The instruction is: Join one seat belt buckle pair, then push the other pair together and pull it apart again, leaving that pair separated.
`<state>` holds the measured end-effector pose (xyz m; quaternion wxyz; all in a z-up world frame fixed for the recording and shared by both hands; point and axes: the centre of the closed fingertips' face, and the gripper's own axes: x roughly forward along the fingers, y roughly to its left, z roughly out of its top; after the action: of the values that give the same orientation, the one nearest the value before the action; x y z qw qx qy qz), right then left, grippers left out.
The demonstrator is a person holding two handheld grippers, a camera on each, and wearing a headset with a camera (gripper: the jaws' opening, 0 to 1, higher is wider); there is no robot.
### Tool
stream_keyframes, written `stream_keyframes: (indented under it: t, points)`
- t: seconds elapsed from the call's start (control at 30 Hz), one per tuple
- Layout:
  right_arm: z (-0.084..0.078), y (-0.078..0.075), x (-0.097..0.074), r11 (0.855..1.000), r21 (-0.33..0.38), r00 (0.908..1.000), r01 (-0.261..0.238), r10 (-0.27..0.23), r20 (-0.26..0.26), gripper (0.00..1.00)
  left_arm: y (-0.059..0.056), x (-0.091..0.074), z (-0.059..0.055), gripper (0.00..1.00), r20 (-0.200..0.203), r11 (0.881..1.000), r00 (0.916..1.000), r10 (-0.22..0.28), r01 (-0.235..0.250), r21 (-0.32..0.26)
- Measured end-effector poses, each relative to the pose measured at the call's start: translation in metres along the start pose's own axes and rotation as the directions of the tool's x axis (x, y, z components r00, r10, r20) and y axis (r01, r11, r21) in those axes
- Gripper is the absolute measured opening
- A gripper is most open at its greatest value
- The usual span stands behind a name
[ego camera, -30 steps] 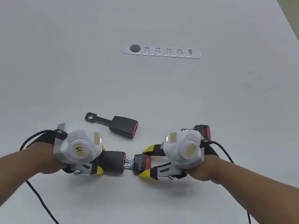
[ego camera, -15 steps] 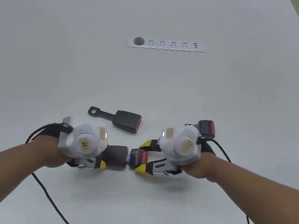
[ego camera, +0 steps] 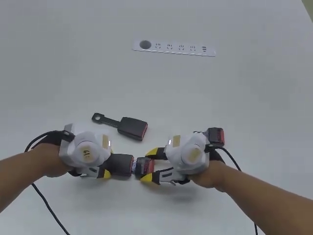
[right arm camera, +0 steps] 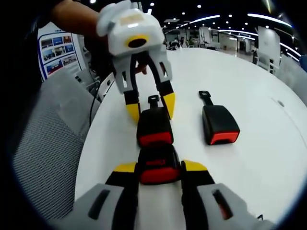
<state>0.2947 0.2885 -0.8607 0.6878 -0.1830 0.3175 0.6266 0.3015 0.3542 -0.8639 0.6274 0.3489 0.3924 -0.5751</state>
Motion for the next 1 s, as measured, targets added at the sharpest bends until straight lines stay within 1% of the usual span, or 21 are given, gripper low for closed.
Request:
stream_keyframes:
  t: [0.07, 0.13, 0.27, 0.4, 0.43, 0.5, 0.6, 0.7, 0.8, 0.87, 1.0]
  points:
    - [-0.0004, 0.0006, 0.0001, 1.000, -0.009, 1.0000, 0.005, -0.005, 0.007, 0.34, 0.0003, 0.0000, 0.0000, 0.33, 0.005, 1.000, 1.0000, 0.001, -0.001, -0.004]
    - [-0.0003, 0.0003, -0.0008, 1.000, 0.001, 0.9997, 0.013, -0.013, 0.022, 0.34, 0.0008, -0.0001, 0.0000, 0.33, 0.014, 1.000, 0.9999, 0.002, -0.002, -0.010]
    - [-0.0002, -0.0001, -0.0019, 1.000, 0.000, 0.9992, 0.015, -0.015, 0.036, 0.34, 0.0006, -0.0009, -0.0001, 0.33, 0.042, 1.000, 0.9991, 0.007, -0.006, -0.022]
    - [-0.0008, -0.0009, -0.0025, 1.000, 0.006, 0.9984, 0.011, -0.012, 0.054, 0.34, 0.0006, -0.0008, 0.0003, 0.32, 0.048, 1.000, 0.9989, -0.002, 0.002, -0.006]
    - [-0.0008, -0.0008, -0.0027, 1.000, 0.003, 0.9984, 0.009, -0.010, 0.057, 0.34, 0.0003, -0.0009, 0.0004, 0.32, 0.057, 1.000, 0.9984, -0.002, 0.002, 0.002]
    - [-0.0005, -0.0005, -0.0032, 1.000, -0.008, 0.9982, 0.011, -0.010, 0.059, 0.34, 0.0000, -0.0017, -0.0004, 0.32, 0.082, 1.000, 0.9966, -0.002, 0.002, 0.000]
    - [-0.0007, 0.0000, -0.0039, 1.000, -0.014, 0.9972, 0.022, -0.021, 0.072, 0.34, -0.0007, -0.0024, 0.0002, 0.32, 0.131, 1.000, 0.9914, 0.008, -0.006, -0.013]
    - [-0.0009, 0.0001, -0.0043, 0.999, -0.022, 0.9958, 0.033, -0.031, 0.087, 0.33, -0.0026, -0.0029, 0.0032, 0.32, 0.144, 1.000, 0.9895, 0.008, -0.006, -0.010]
    - [-0.0003, -0.0005, -0.0052, 0.999, -0.024, 0.9937, 0.035, -0.032, 0.107, 0.33, -0.0038, -0.0041, 0.0053, 0.31, 0.156, 1.000, 0.9878, 0.002, -0.003, 0.005]
    - [0.0000, -0.0011, -0.0056, 0.999, -0.008, 0.9919, 0.032, -0.030, 0.123, 0.33, -0.0040, -0.0049, 0.0056, 0.31, 0.160, 1.000, 0.9871, 0.000, -0.002, 0.011]
    - [0.0005, -0.0015, -0.0057, 1.000, 0.001, 0.9903, 0.027, -0.027, 0.137, 0.32, -0.0041, -0.0063, 0.0064, 0.31, 0.184, 1.000, 0.9829, 0.001, -0.003, 0.007]
